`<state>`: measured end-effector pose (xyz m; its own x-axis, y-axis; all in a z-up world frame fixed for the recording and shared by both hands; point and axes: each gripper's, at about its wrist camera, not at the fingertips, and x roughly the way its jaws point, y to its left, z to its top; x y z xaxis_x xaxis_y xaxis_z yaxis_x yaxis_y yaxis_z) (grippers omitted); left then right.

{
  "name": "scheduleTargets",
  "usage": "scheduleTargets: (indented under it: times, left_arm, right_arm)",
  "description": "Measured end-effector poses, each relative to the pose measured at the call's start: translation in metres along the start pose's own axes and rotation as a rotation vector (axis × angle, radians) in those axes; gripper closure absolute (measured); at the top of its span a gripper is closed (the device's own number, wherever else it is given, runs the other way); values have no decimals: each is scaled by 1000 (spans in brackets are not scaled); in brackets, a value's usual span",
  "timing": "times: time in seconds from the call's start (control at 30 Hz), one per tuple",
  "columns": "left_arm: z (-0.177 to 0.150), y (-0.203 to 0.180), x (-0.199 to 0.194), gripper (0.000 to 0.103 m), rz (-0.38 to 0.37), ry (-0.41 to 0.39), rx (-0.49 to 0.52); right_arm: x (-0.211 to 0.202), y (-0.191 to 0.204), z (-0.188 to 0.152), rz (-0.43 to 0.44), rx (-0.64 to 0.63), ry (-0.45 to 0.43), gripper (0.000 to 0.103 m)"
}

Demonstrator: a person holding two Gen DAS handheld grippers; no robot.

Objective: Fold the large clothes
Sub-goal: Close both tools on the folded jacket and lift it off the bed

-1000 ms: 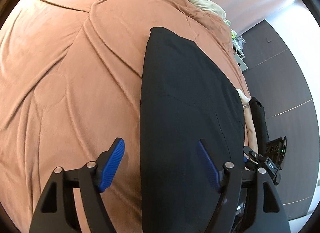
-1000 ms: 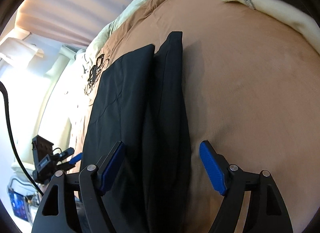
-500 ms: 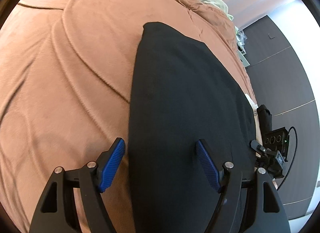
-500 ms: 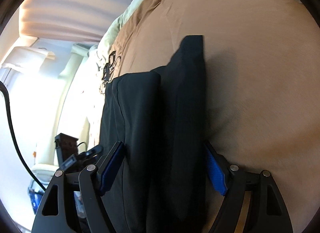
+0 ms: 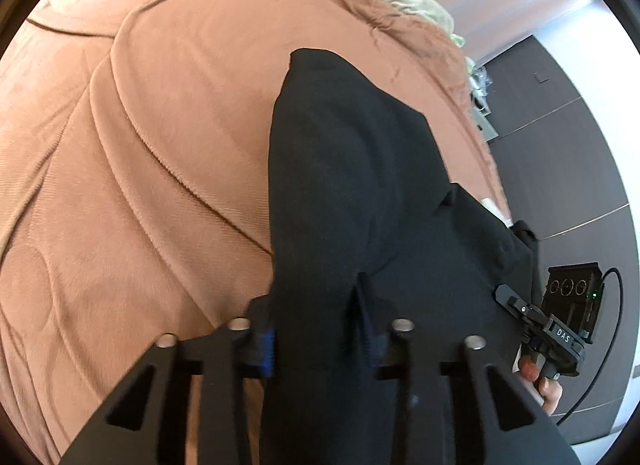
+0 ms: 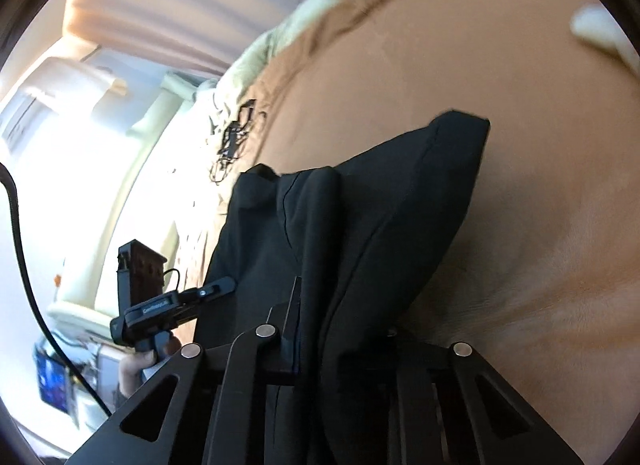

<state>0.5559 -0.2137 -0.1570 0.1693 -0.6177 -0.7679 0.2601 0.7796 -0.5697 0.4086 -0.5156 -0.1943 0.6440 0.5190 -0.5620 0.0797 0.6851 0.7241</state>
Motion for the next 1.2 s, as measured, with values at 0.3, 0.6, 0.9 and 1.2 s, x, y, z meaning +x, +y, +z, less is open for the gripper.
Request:
scheduleTargets:
  times: [0.3, 0.6, 0.9, 1.2]
  left_arm:
    - [-24, -24, -78, 82, -54, -127, 41]
    - [-56, -33, -168, 85, -94, -314, 46]
    - [-87, -27, -263, 85, -96, -448, 65]
    - [-132, 11, -365, 85, -45, -568, 59]
  right_arm:
    - [-53, 80, -14, 17, -113, -76, 88]
    - [-106, 175, -44, 45, -254, -142, 88]
    - [-126, 269, -68, 80, -380, -188, 88]
    - [-110, 340, -103, 147, -464, -163, 88]
